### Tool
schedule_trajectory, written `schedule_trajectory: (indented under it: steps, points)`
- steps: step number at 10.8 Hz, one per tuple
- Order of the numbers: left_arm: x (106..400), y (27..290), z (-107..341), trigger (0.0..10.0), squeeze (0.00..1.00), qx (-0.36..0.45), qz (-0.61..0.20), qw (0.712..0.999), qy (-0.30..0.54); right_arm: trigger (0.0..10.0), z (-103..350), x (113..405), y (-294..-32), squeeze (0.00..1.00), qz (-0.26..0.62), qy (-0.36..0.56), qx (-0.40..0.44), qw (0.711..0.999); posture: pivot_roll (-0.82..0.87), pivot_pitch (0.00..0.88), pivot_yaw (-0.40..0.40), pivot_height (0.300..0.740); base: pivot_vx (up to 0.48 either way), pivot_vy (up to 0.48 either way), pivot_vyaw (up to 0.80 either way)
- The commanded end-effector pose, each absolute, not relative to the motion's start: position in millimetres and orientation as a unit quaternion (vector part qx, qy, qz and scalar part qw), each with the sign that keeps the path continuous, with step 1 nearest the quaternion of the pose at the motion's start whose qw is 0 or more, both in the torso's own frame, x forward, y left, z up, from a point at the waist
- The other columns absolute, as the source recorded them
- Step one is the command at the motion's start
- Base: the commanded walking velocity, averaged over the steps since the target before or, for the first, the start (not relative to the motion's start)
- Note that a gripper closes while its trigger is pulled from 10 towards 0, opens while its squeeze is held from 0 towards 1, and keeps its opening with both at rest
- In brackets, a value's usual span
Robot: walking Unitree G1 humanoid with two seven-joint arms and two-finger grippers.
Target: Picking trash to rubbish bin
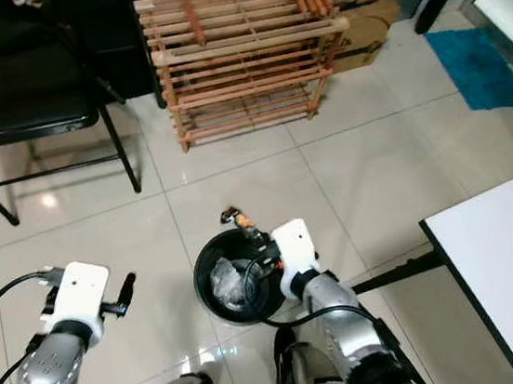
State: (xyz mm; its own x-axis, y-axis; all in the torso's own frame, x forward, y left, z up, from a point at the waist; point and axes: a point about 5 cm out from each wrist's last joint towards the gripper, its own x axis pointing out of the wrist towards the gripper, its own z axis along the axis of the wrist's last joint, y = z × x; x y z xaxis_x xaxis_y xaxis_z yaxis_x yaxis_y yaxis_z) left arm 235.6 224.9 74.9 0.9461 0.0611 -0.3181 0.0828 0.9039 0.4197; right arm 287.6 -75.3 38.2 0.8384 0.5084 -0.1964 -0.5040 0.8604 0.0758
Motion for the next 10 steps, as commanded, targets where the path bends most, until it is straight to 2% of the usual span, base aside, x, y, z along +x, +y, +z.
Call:
schedule_trajectory:
  steps: [1,10]
  points:
    - [228,226,74,10.0,0.0,0.217,-0.006,0.96,0.179,10.0,28,283,-78,0.0,0.264,0.121,0.01,0.957,0.5,0.365,-0.111,0.74,0.0,0.0,0.0]
    - [223,226,80,10.0,0.0,0.219,-0.004,0.954,0.203,10.0,-11,257,-54,0.0,0.308,0.2,0.001,0.93,0.52,0.372,-0.106,0.74,0.0,0.0,0.0]
